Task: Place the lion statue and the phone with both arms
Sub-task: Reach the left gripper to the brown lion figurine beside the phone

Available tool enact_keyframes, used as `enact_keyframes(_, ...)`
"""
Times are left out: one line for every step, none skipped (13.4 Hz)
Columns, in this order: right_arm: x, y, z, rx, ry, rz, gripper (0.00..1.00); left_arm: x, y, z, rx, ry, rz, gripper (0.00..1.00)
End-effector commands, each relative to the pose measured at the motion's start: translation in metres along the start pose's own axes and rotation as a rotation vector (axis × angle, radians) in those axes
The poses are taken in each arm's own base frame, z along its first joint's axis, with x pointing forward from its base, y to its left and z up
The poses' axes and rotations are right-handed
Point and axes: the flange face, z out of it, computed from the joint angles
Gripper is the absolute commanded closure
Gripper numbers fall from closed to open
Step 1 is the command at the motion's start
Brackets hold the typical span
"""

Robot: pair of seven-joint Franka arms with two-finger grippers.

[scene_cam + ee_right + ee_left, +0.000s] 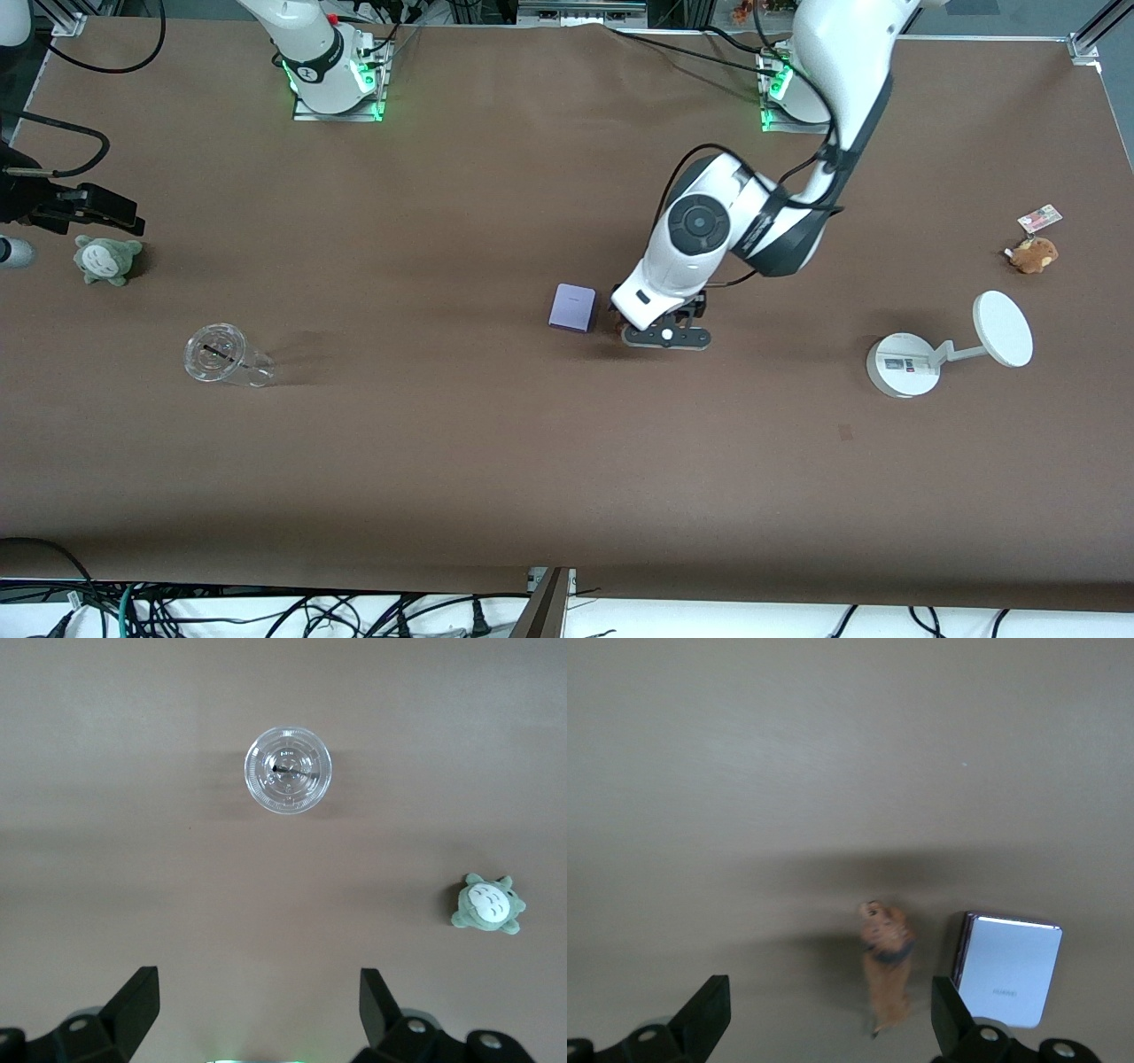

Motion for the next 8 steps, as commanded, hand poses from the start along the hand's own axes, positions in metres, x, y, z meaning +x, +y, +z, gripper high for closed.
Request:
enact_keyframes(0.004,0.0,-0.005,0.0,0.015,-0.008,0.0,-0.008,0.02,0.034,-0.016,0.015,-0.022,0.0)
enact_keyframes(0.005,0.001,-0.005,-0.003,0.024,-0.007,0.0,-0.01,0.021,0.041,-0.016,0.031,-0.01,0.0)
enact_keyframes(0.007,-0.002,-0.006,-0.012,0.035,-0.009,0.0,-0.011,0.022,0.052,-0.002,0.036,0.008,0.0)
enact_keyframes(0.008,-0.004,-0.005,-0.014,0.039,-0.011,0.0,-0.015,0.025,0.063,0.009,0.029,0.022,0.0)
enact_keyframes(0.013,-0.004,0.002,-0.012,0.027,-0.01,0.0,-0.016,0.027,0.065,0.004,0.032,0.024,0.0)
enact_keyframes(0.015,-0.005,0.006,-0.012,0.021,-0.012,0.0,-0.015,0.028,0.065,-0.006,0.044,0.024,0.0)
enact_keyframes(0.02,-0.006,0.015,-0.012,0.009,-0.015,0.0,-0.015,0.029,0.065,-0.007,0.045,0.026,0.26)
enact_keyframes(0.031,-0.006,0.038,-0.004,-0.038,-0.013,0.0,-0.016,0.029,0.069,-0.005,0.039,0.027,0.52)
